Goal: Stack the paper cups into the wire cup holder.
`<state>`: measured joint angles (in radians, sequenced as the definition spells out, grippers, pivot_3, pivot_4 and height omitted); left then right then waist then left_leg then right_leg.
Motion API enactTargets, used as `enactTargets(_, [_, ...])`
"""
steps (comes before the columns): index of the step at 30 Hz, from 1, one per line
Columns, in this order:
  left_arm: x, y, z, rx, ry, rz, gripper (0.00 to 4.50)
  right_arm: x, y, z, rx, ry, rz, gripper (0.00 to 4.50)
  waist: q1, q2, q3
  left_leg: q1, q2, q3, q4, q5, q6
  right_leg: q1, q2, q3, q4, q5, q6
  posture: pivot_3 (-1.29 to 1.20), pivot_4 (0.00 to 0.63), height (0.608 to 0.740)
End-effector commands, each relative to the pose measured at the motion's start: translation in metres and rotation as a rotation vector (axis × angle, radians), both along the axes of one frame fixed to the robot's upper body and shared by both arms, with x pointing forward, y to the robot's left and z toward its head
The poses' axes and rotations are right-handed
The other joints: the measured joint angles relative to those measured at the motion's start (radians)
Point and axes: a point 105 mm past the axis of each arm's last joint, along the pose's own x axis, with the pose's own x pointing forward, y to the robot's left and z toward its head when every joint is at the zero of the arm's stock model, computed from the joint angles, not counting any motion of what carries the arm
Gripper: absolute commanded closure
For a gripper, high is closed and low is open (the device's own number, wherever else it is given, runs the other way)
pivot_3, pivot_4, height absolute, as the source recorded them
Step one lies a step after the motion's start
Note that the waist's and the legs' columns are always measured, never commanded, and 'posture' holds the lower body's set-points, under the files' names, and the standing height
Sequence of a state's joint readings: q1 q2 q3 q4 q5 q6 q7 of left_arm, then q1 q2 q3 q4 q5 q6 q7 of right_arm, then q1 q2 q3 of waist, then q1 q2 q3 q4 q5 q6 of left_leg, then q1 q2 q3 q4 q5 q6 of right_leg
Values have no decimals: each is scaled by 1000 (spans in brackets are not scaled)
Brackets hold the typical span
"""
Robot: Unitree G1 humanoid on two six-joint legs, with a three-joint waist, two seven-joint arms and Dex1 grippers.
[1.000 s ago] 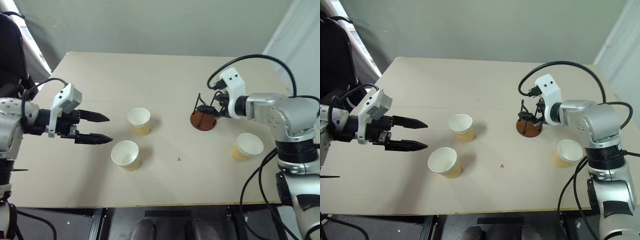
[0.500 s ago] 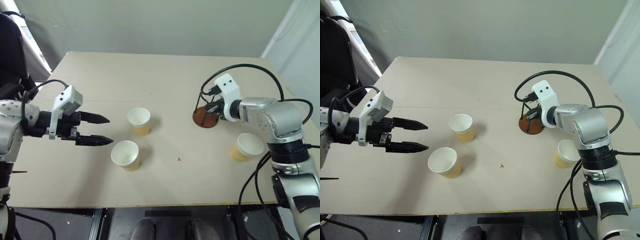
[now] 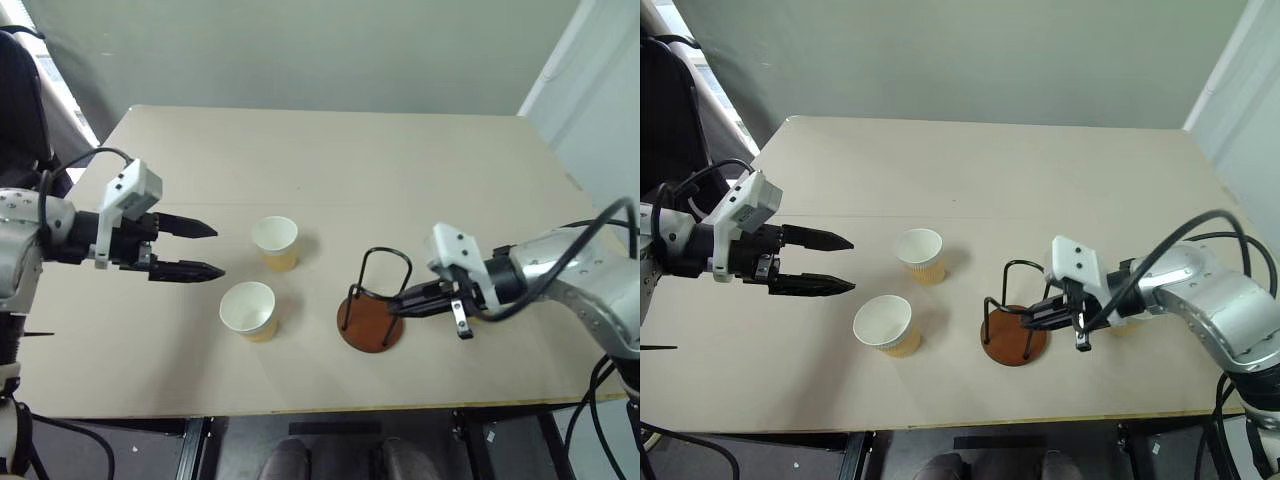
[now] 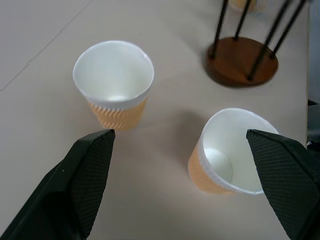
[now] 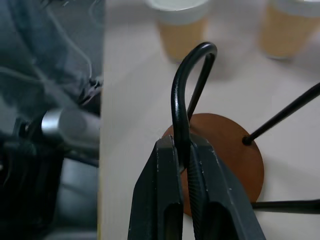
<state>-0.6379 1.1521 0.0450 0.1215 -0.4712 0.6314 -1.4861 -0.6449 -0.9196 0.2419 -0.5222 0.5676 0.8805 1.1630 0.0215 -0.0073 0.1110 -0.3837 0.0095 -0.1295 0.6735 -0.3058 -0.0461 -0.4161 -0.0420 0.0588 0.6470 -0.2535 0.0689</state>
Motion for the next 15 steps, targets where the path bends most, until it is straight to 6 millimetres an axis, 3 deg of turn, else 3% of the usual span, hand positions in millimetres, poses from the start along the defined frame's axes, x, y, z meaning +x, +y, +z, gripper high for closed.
enactTargets(1, [-1,-1,9,11,-31,-17,0,-2,6,4,-5,-93,95,4480,-1,0,0,0,0,0,0,0,0,0,0,0,1,0,0,0,150,740])
enactTargets(8, [-6,-1,12,9,-31,-22,0,0,8,-3,-40,-120,204,4480,0,0,0,0,1,0,0,0,0,0,0,0,0,0,-1,0,150,740])
enactTargets(15, [-27,-21,32,-65,-28,-162,0,9,7,-9,-73,-145,238,4480,0,-1,0,-1,1,0,-2,0,0,0,0,-1,0,1,-1,0,150,740])
